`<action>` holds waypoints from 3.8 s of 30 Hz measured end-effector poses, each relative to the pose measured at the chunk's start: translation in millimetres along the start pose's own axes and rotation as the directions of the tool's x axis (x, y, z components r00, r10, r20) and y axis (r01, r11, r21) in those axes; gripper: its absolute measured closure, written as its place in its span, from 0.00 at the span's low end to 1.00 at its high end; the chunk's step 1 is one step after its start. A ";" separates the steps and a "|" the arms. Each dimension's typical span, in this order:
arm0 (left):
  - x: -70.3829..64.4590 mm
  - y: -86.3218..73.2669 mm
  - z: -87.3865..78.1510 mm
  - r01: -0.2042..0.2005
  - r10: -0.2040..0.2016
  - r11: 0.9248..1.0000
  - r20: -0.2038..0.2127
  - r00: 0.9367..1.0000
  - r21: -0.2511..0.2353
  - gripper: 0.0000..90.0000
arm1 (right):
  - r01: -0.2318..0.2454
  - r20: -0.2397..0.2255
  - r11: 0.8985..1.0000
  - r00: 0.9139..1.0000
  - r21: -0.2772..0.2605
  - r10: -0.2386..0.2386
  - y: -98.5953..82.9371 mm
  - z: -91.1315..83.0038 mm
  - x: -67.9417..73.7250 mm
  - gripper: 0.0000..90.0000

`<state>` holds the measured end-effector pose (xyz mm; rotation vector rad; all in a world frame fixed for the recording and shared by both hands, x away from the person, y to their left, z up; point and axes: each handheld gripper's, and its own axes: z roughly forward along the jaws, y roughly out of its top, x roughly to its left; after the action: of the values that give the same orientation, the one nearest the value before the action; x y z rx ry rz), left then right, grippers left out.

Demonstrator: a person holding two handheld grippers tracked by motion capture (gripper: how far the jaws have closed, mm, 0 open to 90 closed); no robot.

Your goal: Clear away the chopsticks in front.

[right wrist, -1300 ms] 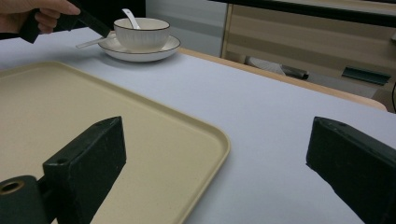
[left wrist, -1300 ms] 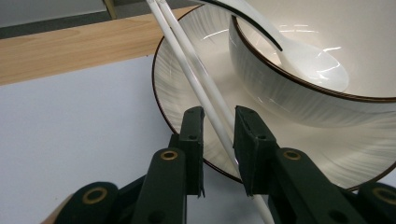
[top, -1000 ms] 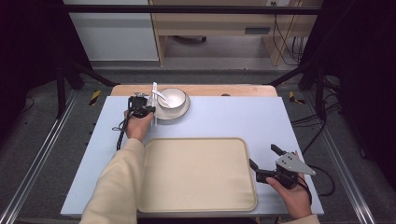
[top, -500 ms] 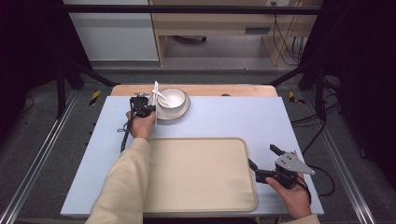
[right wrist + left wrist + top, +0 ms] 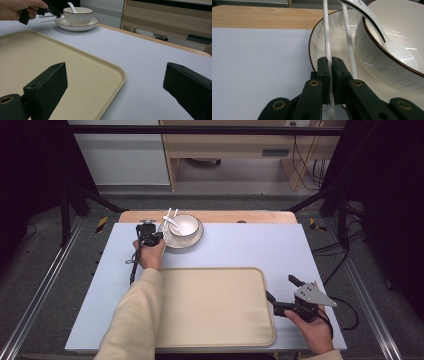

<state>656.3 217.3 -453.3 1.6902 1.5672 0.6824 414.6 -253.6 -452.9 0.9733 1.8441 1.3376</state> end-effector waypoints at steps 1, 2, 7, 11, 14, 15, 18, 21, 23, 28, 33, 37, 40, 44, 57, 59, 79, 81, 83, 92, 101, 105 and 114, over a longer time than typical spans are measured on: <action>1.8 -0.1 -2.4 0.005 -0.005 1.000 -0.001 1.000 -0.003 0.95 | -0.001 0.000 1.000 1.000 0.000 0.001 0.0 0.1 0.1 0.06; 3.7 -0.1 -5.2 0.011 -0.011 1.000 -0.001 1.000 -0.006 0.95 | -0.001 0.000 1.000 1.000 -0.001 0.001 0.0 0.3 0.2 0.06; 12.8 -1.0 -26.6 0.043 -0.043 0.998 0.006 0.999 -0.035 0.95 | -0.002 -0.003 1.000 1.000 -0.003 0.002 0.7 0.4 0.7 0.06; 17.6 -7.0 -49.5 0.070 -0.069 0.996 0.016 0.997 -0.051 0.95 | -0.003 -0.006 1.000 1.000 -0.003 0.003 1.2 0.8 1.4 0.06; 18.9 -16.3 -66.2 0.078 -0.077 0.996 0.013 0.997 -0.051 0.95 | 0.001 -0.010 1.000 1.000 -0.004 -0.001 1.6 1.0 2.0 0.06; 19.0 -19.0 -69.5 0.081 -0.080 0.995 0.013 0.997 -0.054 0.95 | 0.000 -0.011 1.000 1.000 -0.005 0.000 1.7 1.1 2.3 0.06; 18.7 -31.9 -81.0 0.080 -0.080 0.995 0.015 0.997 -0.055 0.95 | -0.002 -0.019 1.000 1.000 -0.006 0.001 2.1 1.4 2.6 0.05; 19.9 -45.7 -93.7 0.094 -0.093 0.994 0.019 0.995 -0.055 0.95 | -0.009 -0.034 1.000 0.999 -0.012 0.008 3.0 1.9 3.4 0.04; 20.5 -51.8 -103.0 0.101 -0.100 0.993 0.017 0.995 -0.061 0.95 | -0.002 -0.039 1.000 0.999 -0.010 0.001 3.4 2.7 4.3 0.04; 15.4 -62.7 -125.8 0.090 -0.090 0.992 0.002 0.996 -0.083 0.95 | 0.005 -0.058 1.000 0.998 -0.009 -0.005 4.2 6.1 7.6 0.04; 6.1 -79.0 -142.6 0.099 -0.099 0.990 0.005 0.995 -0.096 0.95 | 0.017 -0.077 1.000 0.997 -0.002 -0.017 3.9 8.4 13.6 0.04; 3.0 -87.2 -151.9 0.103 -0.104 0.988 0.000 0.995 -0.116 0.95 | 0.018 -0.073 1.000 0.997 -0.004 -0.018 3.7 7.5 12.3 0.04; -0.9 -94.0 -164.0 0.108 -0.109 0.984 -0.004 0.994 -0.139 0.95 | 0.004 -0.069 1.000 0.998 -0.006 -0.004 3.9 6.7 9.6 0.03; -8.6 -105.7 -181.3 0.105 -0.108 0.982 -0.007 0.994 -0.159 0.95 | -0.011 -0.071 1.000 0.997 -0.017 0.010 4.9 4.5 8.4 0.03; -42.2 -149.1 -212.5 0.094 -0.094 0.979 0.008 0.996 -0.181 0.95 | -0.007 -0.060 1.000 0.998 -0.004 0.007 3.4 4.0 7.4 0.03; -48.7 -154.1 -214.0 0.088 -0.088 0.979 0.009 0.996 -0.182 0.95 | -0.003 -0.065 1.000 0.998 0.000 0.003 3.4 5.0 8.4 0.03; -69.8 -204.0 -220.2 0.096 -0.101 0.983 -0.027 0.995 -0.157 0.95 | -0.002 -0.065 1.000 0.998 0.009 0.003 2.7 5.2 8.6 0.03; -69.6 -206.2 -221.0 0.098 -0.103 0.983 -0.025 0.994 -0.154 0.95 | 0.000 -0.068 1.000 0.998 0.008 0.000 2.7 5.4 8.9 0.03; -70.5 -208.1 -222.4 0.095 -0.101 0.983 -0.029 0.994 -0.158 0.95 | 0.005 -0.070 1.000 0.998 0.008 -0.004 2.7 5.3 9.1 0.03; -66.4 -213.2 -220.1 0.115 -0.121 0.982 -0.031 0.992 -0.150 0.95 | 0.005 -0.072 1.000 0.997 0.014 -0.004 2.4 6.3 9.9 0.03; -62.7 -217.0 -215.9 0.126 -0.131 0.983 -0.033 0.991 -0.136 0.95 | 0.010 -0.080 1.000 0.997 0.018 -0.008 2.0 6.9 10.7 0.03; -63.2 -219.0 -213.0 0.133 -0.138 0.983 -0.031 0.990 -0.124 0.95 | 0.013 -0.082 1.000 0.997 0.021 -0.011 1.9 7.0 11.2 0.03; -63.5 -219.6 -211.5 0.139 -0.143 0.984 -0.021 0.990 -0.113 0.94 | 0.014 -0.084 1.000 0.996 0.023 -0.013 1.8 7.2 11.3 0.03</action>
<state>349.3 186.5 -495.2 1.4787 1.6210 0.7107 415.2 -240.1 -454.0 0.9277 1.9299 1.3705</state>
